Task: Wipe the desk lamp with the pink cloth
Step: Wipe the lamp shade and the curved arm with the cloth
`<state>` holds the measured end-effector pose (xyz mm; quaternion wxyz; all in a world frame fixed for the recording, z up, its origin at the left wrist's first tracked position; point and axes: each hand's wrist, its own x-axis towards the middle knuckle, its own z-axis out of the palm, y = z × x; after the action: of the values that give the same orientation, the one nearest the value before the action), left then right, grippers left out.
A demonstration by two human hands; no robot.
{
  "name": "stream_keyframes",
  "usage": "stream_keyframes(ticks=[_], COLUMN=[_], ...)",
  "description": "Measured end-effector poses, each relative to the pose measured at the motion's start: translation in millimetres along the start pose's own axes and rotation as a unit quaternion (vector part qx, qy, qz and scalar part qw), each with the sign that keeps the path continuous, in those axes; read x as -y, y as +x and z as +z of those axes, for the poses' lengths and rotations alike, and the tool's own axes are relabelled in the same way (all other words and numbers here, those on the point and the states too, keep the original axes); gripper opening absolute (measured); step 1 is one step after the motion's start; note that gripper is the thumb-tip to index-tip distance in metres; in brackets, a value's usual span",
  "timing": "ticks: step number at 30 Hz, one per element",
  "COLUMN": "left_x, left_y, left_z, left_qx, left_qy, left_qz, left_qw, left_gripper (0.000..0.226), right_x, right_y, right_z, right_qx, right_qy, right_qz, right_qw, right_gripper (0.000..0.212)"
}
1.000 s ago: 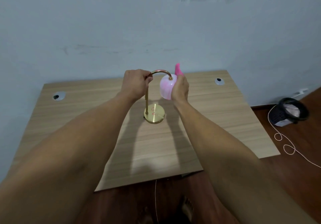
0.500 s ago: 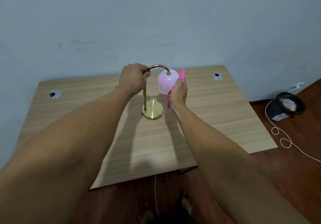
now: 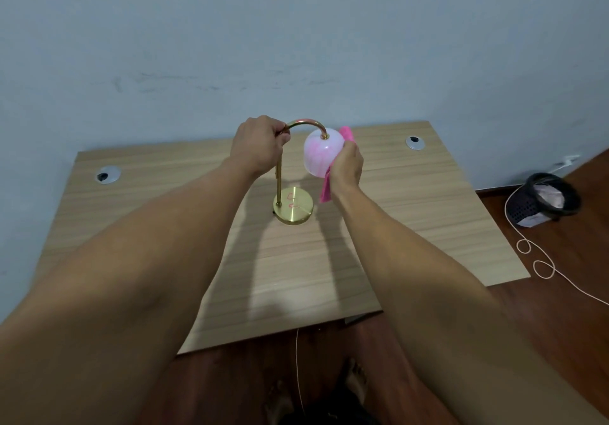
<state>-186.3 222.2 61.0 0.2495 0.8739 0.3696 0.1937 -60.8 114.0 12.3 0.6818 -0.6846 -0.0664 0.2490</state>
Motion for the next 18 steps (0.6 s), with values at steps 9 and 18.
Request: stream_keyframes(ticks=[9,18], left_x=[-2,-3], left_y=[0,0], left_z=[-1,-4], left_qx=[0.008,0.014], left_qy=[-0.003,-0.006], left_qz=[-0.006,-0.012], left_qw=[1.000,1.000], left_gripper=[0.019,0.019], right_x=[-5,6], right_y=[2,-9], right_z=[1,16], right_qx=[0.065,0.059], right_qy=[-0.013,-0.156], right_qz=[-0.150,-0.188], right_qw=[0.986,0.968], right_gripper=[0.050,0.048])
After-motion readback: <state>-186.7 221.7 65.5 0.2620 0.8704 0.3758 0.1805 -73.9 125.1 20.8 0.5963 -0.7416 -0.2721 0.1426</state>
